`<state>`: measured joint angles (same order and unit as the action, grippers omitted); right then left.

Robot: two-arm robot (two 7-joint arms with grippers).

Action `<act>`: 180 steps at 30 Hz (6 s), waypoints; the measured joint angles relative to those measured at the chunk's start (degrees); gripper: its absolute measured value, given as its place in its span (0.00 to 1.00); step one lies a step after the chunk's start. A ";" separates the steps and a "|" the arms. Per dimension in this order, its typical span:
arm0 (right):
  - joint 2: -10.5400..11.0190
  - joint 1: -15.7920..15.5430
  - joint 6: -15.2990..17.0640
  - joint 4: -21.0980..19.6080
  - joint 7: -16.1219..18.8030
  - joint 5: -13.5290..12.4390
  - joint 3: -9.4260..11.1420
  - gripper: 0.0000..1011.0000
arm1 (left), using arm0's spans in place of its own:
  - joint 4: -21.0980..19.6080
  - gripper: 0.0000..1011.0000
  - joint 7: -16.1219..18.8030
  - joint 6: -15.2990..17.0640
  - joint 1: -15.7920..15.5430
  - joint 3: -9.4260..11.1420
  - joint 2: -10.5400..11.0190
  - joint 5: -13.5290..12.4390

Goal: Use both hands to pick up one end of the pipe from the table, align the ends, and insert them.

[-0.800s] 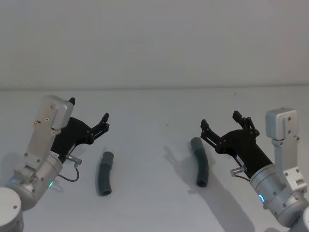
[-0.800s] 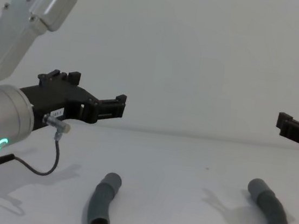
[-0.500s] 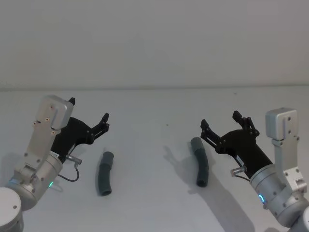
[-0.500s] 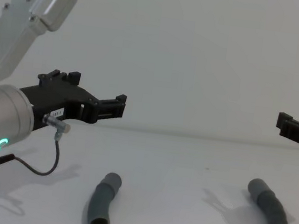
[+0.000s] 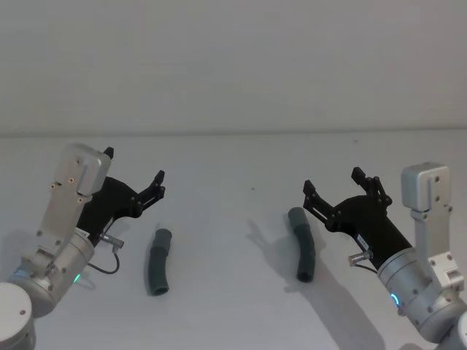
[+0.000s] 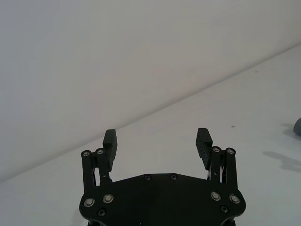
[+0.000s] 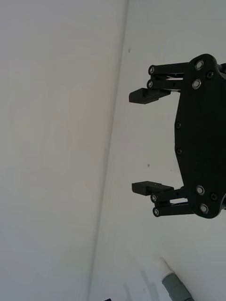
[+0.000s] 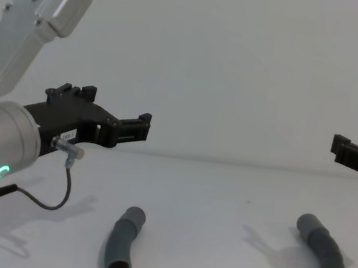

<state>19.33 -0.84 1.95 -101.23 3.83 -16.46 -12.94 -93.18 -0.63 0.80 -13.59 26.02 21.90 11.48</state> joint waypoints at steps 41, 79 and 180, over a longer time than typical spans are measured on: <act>0.00 0.00 0.00 0.00 0.00 0.00 0.00 0.99 | -10.92 0.99 17.43 26.17 1.93 5.08 -16.57 -4.44; 0.00 0.00 0.00 0.00 0.00 0.00 0.00 0.99 | -20.90 0.99 15.79 45.77 7.07 -1.08 -15.22 -0.51; 0.00 0.00 0.00 0.00 0.00 0.00 0.00 0.99 | -4.21 0.32 8.47 39.78 4.97 -4.34 -19.76 -0.74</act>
<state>19.33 -0.84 1.95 -101.23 3.83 -16.46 -12.94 -97.39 7.84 40.57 -8.62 21.68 2.14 10.74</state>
